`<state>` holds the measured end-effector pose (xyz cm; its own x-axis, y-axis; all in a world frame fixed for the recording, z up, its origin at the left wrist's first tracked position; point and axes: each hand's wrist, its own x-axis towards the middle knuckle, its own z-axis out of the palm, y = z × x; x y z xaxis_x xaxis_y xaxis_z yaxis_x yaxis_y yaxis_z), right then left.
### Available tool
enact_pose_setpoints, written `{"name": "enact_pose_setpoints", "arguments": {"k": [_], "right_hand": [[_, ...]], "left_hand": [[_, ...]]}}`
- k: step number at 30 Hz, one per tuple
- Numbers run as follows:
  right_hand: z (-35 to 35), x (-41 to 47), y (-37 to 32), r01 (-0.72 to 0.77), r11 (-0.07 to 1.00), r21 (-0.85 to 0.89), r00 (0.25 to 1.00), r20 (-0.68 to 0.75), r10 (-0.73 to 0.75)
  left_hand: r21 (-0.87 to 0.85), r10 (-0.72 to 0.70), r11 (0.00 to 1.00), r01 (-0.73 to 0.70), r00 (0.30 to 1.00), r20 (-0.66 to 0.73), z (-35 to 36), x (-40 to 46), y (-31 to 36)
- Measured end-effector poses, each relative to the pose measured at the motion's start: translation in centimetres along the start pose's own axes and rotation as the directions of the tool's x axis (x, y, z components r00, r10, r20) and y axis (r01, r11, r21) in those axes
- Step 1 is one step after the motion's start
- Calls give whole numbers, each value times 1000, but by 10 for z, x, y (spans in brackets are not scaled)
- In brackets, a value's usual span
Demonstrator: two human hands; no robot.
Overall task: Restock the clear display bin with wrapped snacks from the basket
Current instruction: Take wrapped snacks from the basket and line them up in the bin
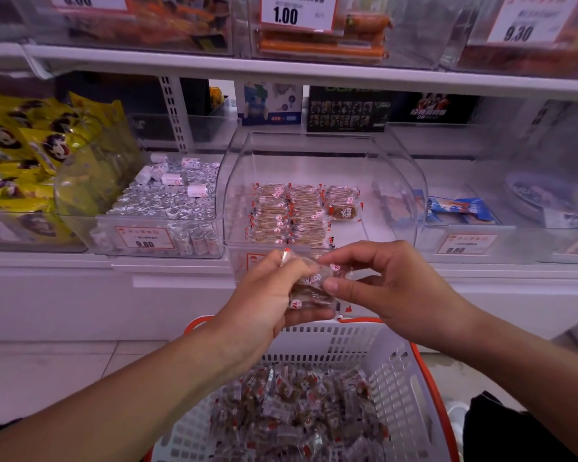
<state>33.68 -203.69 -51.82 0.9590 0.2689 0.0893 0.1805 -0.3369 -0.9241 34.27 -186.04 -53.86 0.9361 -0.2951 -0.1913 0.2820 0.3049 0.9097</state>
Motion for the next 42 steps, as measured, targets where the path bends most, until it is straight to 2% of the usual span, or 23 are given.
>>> {"name": "enact_pose_setpoints", "arguments": {"k": [2, 5, 9, 14, 19, 23, 24, 26, 28, 29, 31, 34, 37, 40, 42], "right_hand": [[-1, 2, 1, 17, 1000, -6, 1000, 8, -17], [-3, 3, 1, -13, 1000, 21, 995, 99, 10], [-2, 3, -5, -58, 993, 102, 985, 166, 40], [1, 4, -8, -53, 996, 77, 991, 126, 43], [5, 1, -9, 22, 1000, 7, 995, 92, -23], [8, 0, -10, 66, 998, 22, 997, 39, -66], [9, -1, -10, 93, 996, 0, 996, 16, -93], [11, 0, -10, 198, 968, -155, 978, -33, -205], [12, 0, -10, 281, 915, -288, 951, -44, -306], [12, 0, -10, 298, 906, -301, 945, -42, -325], [11, 2, -9, 316, 888, -335, 939, -23, -343], [9, 7, -11, 338, 806, -485, 928, 27, -373], [4, 15, -22, 331, 734, -594, 930, 72, -361], [-3, 26, -36, 344, 591, -730, 927, 165, -336], [-8, 38, -45, 348, 517, -782, 932, 225, -285]], "left_hand": [[54, 44, 998, -45, 999, 19, -1, 0, -1], [145, 128, 980, -139, 988, 84, -5, 0, 0], [350, 221, 899, -265, 962, 160, -6, -3, 3], [424, 251, 856, -296, 955, 159, -7, -7, 1], [417, 262, 855, -309, 951, 167, -6, -9, 0], [420, 311, 856, -303, 949, 51, -1, -6, 4], [423, 323, 857, -294, 947, 4, 1, -5, 6], [386, 297, 887, -253, 953, -57, 6, -4, 10], [312, 234, 929, -201, 970, -71, 10, -4, 12], [300, 213, 937, -180, 974, -79, 10, -4, 12], [309, 215, 935, -175, 971, -100, 9, -2, 11], [369, 263, 908, -199, 955, -133, 9, 3, 10], [312, 276, 924, -223, 951, -137, 15, 9, 13], [234, 232, 954, -188, 956, -178, 19, 19, 21], [224, 190, 962, -158, 974, -126, 18, 24, 31]]}}
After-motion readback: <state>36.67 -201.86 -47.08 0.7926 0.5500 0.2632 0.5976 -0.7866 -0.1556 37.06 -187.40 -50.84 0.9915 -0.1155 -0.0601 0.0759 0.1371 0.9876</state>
